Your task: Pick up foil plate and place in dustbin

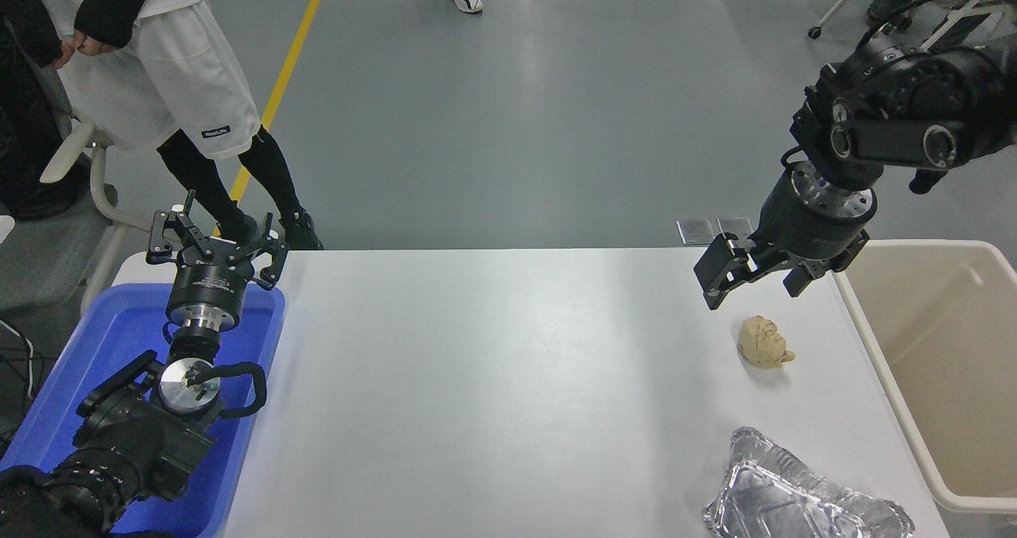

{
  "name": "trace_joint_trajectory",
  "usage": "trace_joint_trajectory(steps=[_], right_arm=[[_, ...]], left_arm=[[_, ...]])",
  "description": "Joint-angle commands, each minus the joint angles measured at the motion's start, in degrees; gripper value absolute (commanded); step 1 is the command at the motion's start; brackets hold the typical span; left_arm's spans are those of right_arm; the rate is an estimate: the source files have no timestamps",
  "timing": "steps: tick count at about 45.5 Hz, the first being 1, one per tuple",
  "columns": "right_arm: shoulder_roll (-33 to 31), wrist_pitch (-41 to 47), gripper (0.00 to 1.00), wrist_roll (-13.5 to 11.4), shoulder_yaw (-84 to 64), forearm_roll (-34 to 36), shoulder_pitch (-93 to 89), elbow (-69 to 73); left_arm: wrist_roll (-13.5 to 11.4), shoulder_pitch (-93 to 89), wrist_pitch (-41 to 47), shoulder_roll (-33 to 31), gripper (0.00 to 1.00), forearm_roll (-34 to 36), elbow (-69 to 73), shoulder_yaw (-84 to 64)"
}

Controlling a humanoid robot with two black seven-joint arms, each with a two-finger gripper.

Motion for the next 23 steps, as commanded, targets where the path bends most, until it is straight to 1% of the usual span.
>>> trace_joint_trajectory(steps=[1, 23], right_arm=[[0.00, 0.00, 1.00, 0.00, 0.09, 0.00, 0.04, -0.05], [0.00, 0.00, 1.00, 0.00, 0.09, 0.00, -1.11, -0.05]], left_arm=[[0.03, 0.00, 0.02, 0.00, 0.99, 0.00, -0.01, 0.00], [0.03, -0.09, -0.06, 0.00, 0.99, 0.00, 0.08, 0.00]])
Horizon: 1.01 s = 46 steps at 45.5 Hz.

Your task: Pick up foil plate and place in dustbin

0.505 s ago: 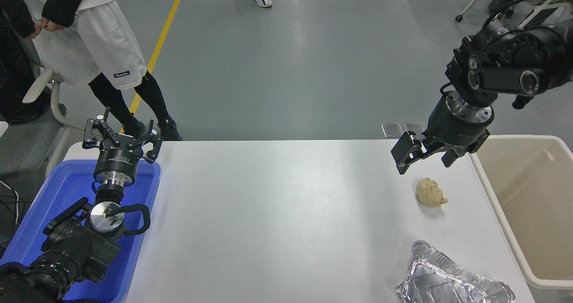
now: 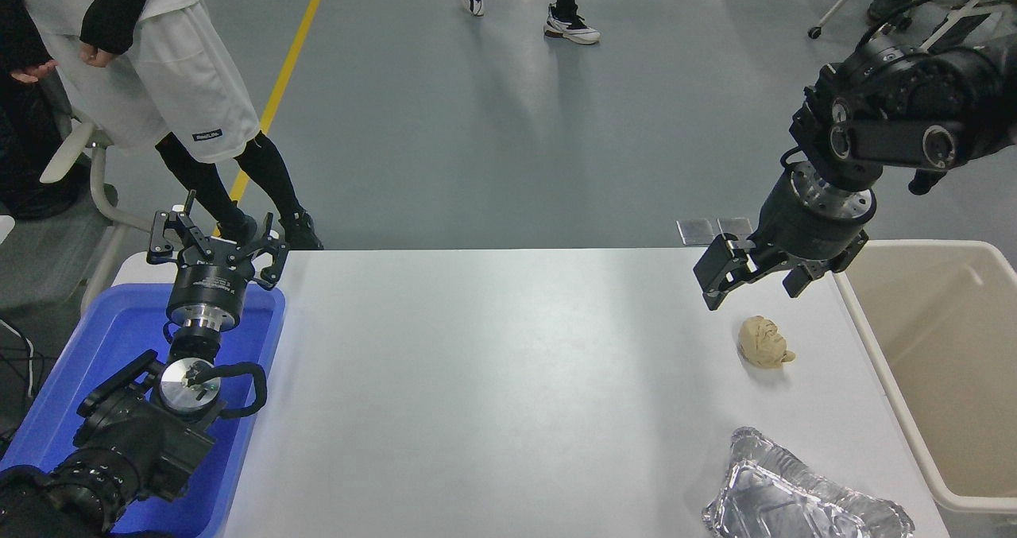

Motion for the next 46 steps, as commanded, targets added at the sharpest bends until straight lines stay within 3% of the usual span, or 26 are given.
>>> trace_joint_trajectory(steps=[1, 46], right_arm=[[0.00, 0.00, 1.00, 0.00, 0.02, 0.00, -0.51, -0.04], [-1.85, 0.00, 1.00, 0.00, -0.60, 0.35, -0.60, 0.05]], left_arm=[[0.03, 0.06, 0.03, 0.01, 0.99, 0.00, -0.01, 0.04], [0.03, 0.06, -0.06, 0.01, 0.99, 0.00, -0.01, -0.05]])
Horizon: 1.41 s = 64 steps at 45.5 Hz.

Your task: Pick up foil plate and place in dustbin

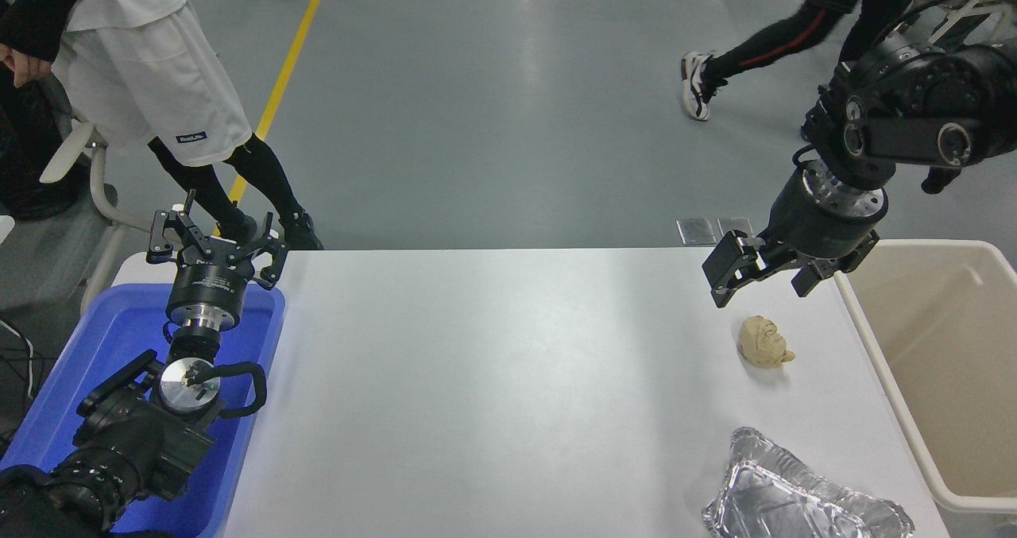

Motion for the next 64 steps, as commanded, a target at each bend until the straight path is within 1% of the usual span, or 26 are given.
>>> trace_joint_trajectory(steps=[1, 5, 10, 14, 17, 20, 24, 28, 33, 40, 42, 48, 53, 64], right_arm=[[-0.17, 0.00, 1.00, -0.02, 0.05, 0.27, -0.65, -0.01], [-0.25, 0.00, 1.00, -0.02, -0.21, 0.18, -0.73, -0.01], [-0.34, -0.70, 1.00, -0.10, -0.21, -1.23, -2.40, 0.52], [-1.65, -0.96, 1.00, -0.10, 0.49, -3.07, -3.72, 0.52], [-2.71, -1.32, 1.00, -0.02, 1.71, -7.19, -5.21, 0.52], [-3.94, -1.06, 1.00, -0.10, 5.66, -13.25, -7.23, 0.52], [-7.37, -0.44, 1.00, -0.19, 11.11, -21.60, -9.61, 1.56], [-9.83, -0.44, 1.00, -0.45, 13.93, -27.49, -11.10, 4.38], [-11.33, -0.61, 1.00, -1.77, 15.43, -31.89, -13.30, 5.61], [-13.26, -1.32, 1.00, -3.53, 16.40, -36.20, -17.78, 5.00], [-13.79, -1.58, 1.00, -3.71, 16.92, -37.17, -19.10, 4.91], [-15.98, -5.44, 1.00, -3.80, 18.68, -41.39, -23.05, 4.82], [-16.16, -10.36, 1.00, -3.80, 20.00, -44.29, -27.88, 4.65], [-15.81, -21.61, 1.00, -3.80, 20.09, -44.91, -34.65, 3.77]], left_arm=[[-0.09, 0.04, -0.02, 0.00, 0.99, 0.00, -0.01, 0.07], [0.00, 0.04, -0.01, 0.00, 0.99, 0.00, -0.01, -0.02], [-0.09, 0.04, -0.01, 0.00, 0.99, 0.00, -0.01, -0.02], [-0.09, 0.04, 0.07, 0.00, 0.99, 0.00, -0.01, 0.07], [0.00, 0.04, 0.07, 0.00, 0.99, 0.00, -0.01, -0.02], [0.00, 0.04, -0.02, 0.00, 0.99, 0.00, -0.01, 0.07], [0.00, 0.04, -0.01, 0.00, 0.99, 0.00, -0.01, -0.02], [0.00, 0.04, -0.02, 0.00, 0.99, 0.00, -0.01, -0.02], [-0.09, 0.04, 0.07, 0.00, 0.99, 0.00, -0.01, -0.02], [0.00, 0.04, -0.02, 0.00, 0.99, 0.00, -0.01, -0.02], [0.00, -0.05, 0.07, 0.00, 0.99, 0.00, -0.01, -0.02], [-0.09, 0.04, 0.07, 0.00, 0.99, 0.00, -0.01, -0.02], [-0.09, 0.04, 0.07, 0.00, 0.99, 0.00, -0.01, -0.02], [0.00, 0.04, 0.07, 0.00, 0.99, 0.00, -0.01, 0.07]])
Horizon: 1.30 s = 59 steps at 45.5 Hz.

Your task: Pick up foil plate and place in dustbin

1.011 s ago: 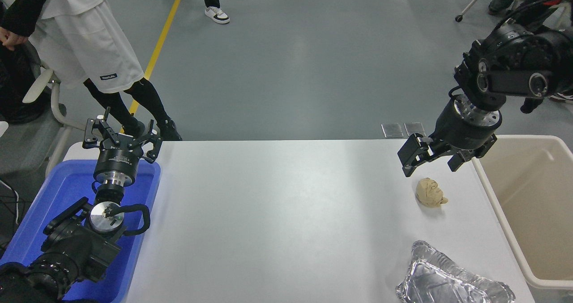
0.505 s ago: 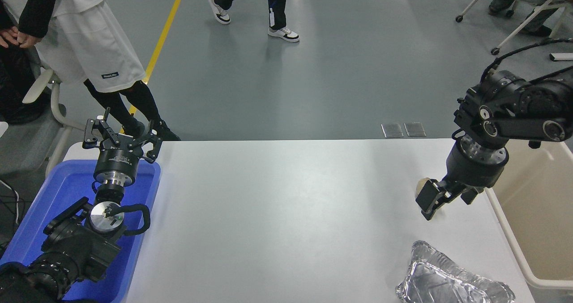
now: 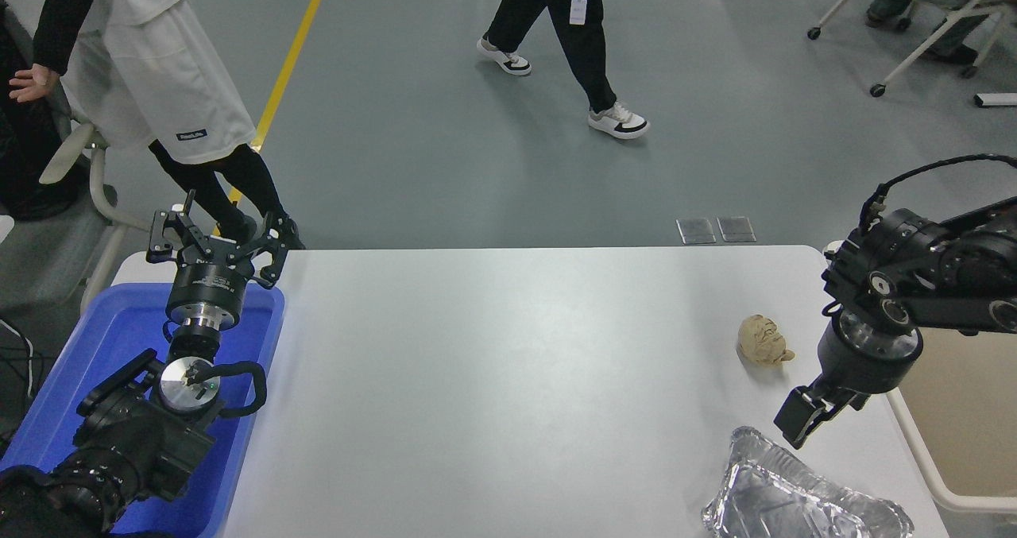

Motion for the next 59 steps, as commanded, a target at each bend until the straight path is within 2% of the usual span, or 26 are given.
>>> trace_joint_trajectory(steps=[1, 7, 29, 45, 50, 52, 57, 59], right_arm=[[-0.51, -11.01, 1.00, -0.21, 1.04, -2.46, -7.60, -0.81], [-0.16, -15.24, 1.00, -0.21, 0.42, -2.46, -10.15, -2.21], [1.16, -15.94, 1.00, -0.21, -0.46, -3.52, -14.90, -7.13], [1.25, -19.11, 0.98, -0.21, -1.60, -0.35, -17.27, -10.12], [1.60, -19.46, 0.83, -0.39, -2.22, 0.44, -17.71, -11.09], [1.69, -19.72, 0.81, -0.39, -2.30, 0.44, -17.71, -11.18], [1.69, -20.16, 0.68, -0.39, -3.97, 0.35, -17.71, -11.27], [1.86, -20.16, 0.66, -0.39, -4.59, 0.35, -17.71, -11.27]], left_arm=[[-0.01, 0.03, 0.04, -0.01, 0.99, -0.03, 0.00, -0.01], [-0.01, 0.03, 0.04, -0.01, 0.99, -0.03, 0.00, 0.08], [-0.01, 0.03, 0.04, -0.01, 0.99, -0.03, 0.00, 0.08], [-0.01, 0.03, 0.04, -0.01, 0.99, -0.03, 0.00, 0.08], [-0.01, 0.03, 0.04, -0.01, 0.99, -0.03, 0.00, 0.08], [-0.01, 0.03, 0.04, -0.01, 0.99, -0.03, 0.00, 0.08], [-0.01, 0.03, 0.04, -0.01, 0.99, -0.03, 0.00, 0.08], [-0.01, 0.03, 0.04, -0.01, 0.99, -0.03, 0.00, 0.08]])
